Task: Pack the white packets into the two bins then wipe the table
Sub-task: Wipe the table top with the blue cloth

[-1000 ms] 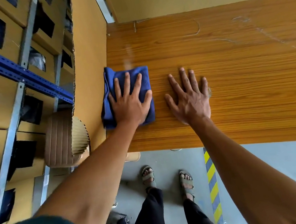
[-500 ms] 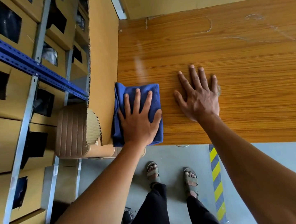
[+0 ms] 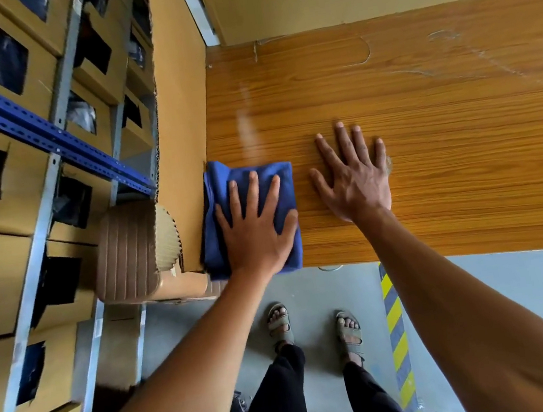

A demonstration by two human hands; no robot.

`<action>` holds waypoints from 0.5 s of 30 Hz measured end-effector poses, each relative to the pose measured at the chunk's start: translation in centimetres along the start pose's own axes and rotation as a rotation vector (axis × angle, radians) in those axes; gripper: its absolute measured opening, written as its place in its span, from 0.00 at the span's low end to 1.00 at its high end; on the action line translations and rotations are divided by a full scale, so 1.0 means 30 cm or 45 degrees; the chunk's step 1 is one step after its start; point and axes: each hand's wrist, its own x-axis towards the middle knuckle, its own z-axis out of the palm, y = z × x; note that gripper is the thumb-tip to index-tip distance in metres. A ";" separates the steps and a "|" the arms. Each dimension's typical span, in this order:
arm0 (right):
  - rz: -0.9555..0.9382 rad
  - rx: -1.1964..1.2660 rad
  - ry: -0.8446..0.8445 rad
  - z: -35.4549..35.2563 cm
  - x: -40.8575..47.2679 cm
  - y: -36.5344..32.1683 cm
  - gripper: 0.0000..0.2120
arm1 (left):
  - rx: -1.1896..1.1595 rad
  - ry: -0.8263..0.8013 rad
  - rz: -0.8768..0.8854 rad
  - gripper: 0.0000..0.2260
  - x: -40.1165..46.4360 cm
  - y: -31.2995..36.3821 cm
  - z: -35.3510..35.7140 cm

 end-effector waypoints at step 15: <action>0.084 0.045 0.002 -0.048 -0.081 0.209 0.28 | 0.005 -0.068 0.145 0.29 0.011 0.233 0.014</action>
